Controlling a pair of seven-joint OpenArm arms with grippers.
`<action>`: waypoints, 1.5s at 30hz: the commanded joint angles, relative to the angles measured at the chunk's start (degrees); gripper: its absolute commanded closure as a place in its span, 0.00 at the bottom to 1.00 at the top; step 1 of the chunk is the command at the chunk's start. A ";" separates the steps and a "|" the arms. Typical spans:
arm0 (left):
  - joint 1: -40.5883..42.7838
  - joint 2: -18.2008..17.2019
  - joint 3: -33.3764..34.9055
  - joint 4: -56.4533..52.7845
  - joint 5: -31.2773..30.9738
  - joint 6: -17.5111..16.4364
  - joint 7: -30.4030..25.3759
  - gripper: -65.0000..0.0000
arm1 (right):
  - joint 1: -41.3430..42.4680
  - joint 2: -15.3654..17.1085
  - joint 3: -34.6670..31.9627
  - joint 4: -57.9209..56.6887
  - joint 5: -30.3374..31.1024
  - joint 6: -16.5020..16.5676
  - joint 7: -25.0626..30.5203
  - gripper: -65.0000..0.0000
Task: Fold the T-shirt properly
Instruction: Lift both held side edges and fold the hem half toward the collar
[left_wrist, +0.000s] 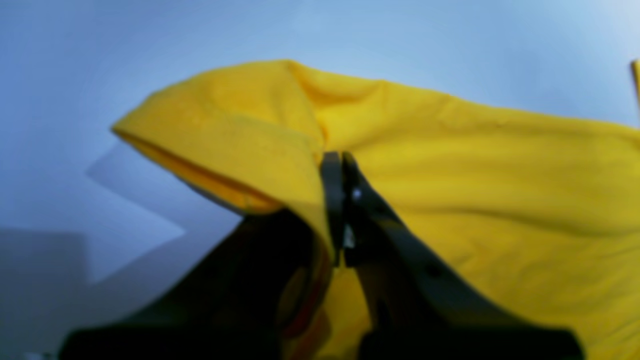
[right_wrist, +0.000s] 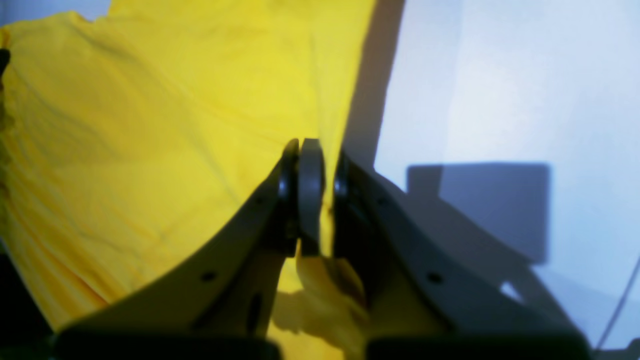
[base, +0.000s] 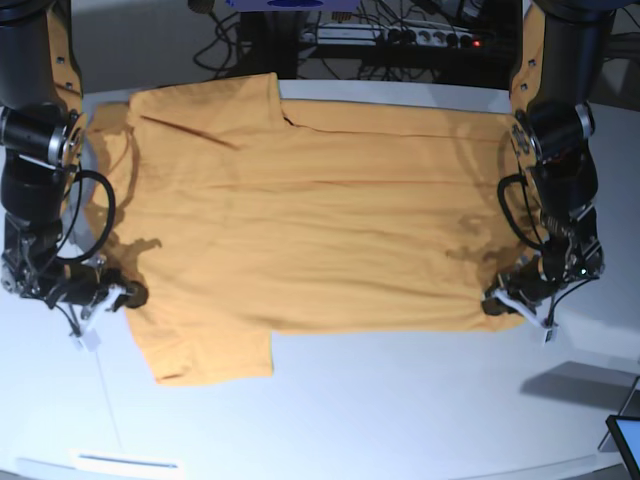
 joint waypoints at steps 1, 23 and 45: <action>0.00 -1.18 0.11 2.37 1.78 1.00 1.53 1.00 | -0.42 0.75 -0.17 2.32 -2.51 -0.56 -2.07 1.00; 6.86 -1.80 0.20 25.76 1.87 1.00 8.12 1.00 | -4.64 0.67 -0.17 18.85 -2.51 -0.56 -3.48 1.00; 18.29 -2.86 0.11 43.87 1.87 0.91 11.73 1.00 | -11.76 0.58 0.00 40.04 -2.42 -0.56 -12.71 1.00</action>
